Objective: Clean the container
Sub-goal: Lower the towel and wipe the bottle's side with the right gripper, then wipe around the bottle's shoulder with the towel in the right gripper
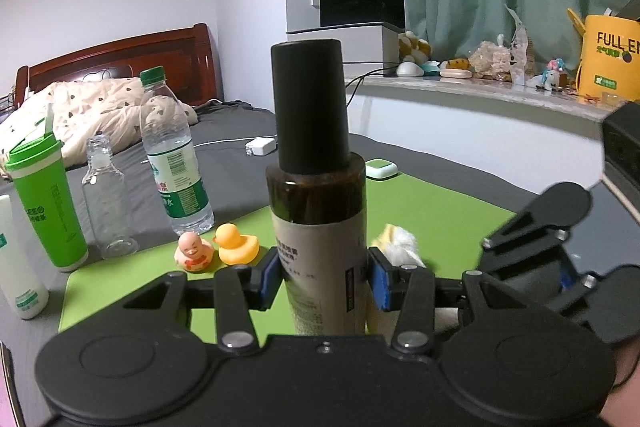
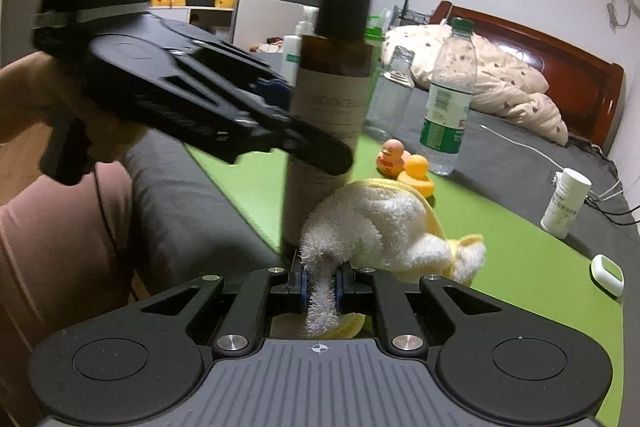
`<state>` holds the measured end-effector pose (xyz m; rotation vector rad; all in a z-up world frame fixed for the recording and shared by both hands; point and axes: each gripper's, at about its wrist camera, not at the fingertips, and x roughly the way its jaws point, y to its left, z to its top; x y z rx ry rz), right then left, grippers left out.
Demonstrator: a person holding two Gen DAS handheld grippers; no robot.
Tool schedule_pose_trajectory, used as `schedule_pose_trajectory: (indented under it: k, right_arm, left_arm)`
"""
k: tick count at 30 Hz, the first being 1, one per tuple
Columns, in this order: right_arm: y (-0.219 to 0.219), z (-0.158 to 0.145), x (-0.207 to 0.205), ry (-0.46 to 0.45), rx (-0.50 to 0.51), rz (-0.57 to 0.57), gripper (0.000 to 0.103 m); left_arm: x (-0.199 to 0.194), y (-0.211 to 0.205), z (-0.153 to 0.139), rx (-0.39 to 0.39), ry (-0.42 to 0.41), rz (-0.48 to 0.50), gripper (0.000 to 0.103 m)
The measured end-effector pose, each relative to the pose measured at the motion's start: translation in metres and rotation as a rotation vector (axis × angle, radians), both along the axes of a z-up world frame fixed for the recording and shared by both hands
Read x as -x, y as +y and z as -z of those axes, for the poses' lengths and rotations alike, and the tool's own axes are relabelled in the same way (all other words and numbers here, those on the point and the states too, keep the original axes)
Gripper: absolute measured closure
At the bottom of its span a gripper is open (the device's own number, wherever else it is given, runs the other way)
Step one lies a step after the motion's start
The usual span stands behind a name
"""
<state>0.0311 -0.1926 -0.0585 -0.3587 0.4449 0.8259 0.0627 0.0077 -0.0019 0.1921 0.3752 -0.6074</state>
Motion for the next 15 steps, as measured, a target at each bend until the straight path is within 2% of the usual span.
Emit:
schedule_pose_trajectory:
  k: [3, 8, 15]
  right_arm:
    - [0.001, -0.002, 0.023, -0.002, -0.005, -0.026, 0.09]
    - [0.005, -0.007, 0.038, -0.004, -0.036, -0.05, 0.09]
    - [-0.017, -0.037, 0.052, -0.058, -0.117, 0.043, 0.09]
  left_arm:
    - [0.0, 0.0, 0.0, 0.001, 0.001, -0.004, 0.059]
    - [0.0, 0.001, 0.0, 0.009, 0.005, -0.012, 0.059]
    - [0.0, 0.002, 0.001, 0.009, 0.001, -0.011, 0.059]
